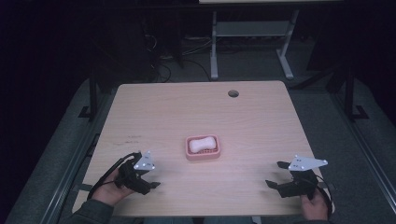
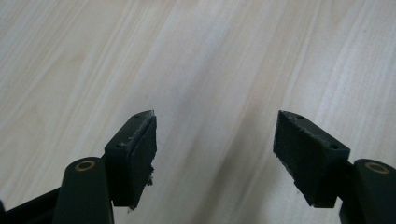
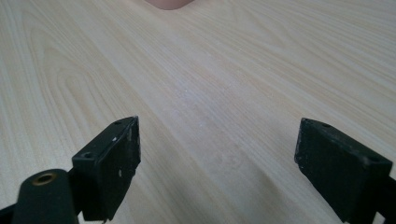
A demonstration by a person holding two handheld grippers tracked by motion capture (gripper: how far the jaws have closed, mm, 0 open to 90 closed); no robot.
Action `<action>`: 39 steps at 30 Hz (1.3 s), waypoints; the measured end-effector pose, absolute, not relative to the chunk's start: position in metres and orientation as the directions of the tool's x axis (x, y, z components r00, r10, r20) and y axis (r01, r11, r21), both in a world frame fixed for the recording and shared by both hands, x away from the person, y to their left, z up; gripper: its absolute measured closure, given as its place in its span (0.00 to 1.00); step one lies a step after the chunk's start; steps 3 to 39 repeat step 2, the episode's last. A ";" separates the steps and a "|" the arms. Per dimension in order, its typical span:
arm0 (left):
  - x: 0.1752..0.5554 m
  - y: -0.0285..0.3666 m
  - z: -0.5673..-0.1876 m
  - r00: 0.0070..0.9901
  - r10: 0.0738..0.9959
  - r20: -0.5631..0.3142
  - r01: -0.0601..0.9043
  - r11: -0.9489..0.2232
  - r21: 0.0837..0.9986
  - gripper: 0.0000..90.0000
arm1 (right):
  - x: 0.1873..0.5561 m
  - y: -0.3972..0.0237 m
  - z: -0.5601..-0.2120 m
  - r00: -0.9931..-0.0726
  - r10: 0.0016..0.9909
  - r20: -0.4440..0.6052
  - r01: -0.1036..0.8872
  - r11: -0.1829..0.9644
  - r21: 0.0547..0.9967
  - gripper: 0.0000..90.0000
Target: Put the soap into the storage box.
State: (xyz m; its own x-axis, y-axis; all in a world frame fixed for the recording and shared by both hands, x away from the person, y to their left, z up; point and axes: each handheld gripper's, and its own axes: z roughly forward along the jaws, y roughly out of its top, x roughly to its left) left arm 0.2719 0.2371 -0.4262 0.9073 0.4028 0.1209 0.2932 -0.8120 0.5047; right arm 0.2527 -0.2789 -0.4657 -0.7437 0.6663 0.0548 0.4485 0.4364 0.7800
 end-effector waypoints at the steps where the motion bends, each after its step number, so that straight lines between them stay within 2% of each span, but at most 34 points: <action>1: 0.271 0.239 -0.427 0.905 0.408 0.120 0.297 -0.808 0.508 0.33 | 0.253 -0.279 -0.466 -0.743 0.668 0.055 0.449 0.436 0.780 0.16; 39: 0.270 0.240 -0.428 0.905 0.410 0.116 0.301 -0.807 0.508 0.33 | 0.253 -0.280 -0.467 -0.745 0.665 0.051 0.444 0.438 0.781 0.16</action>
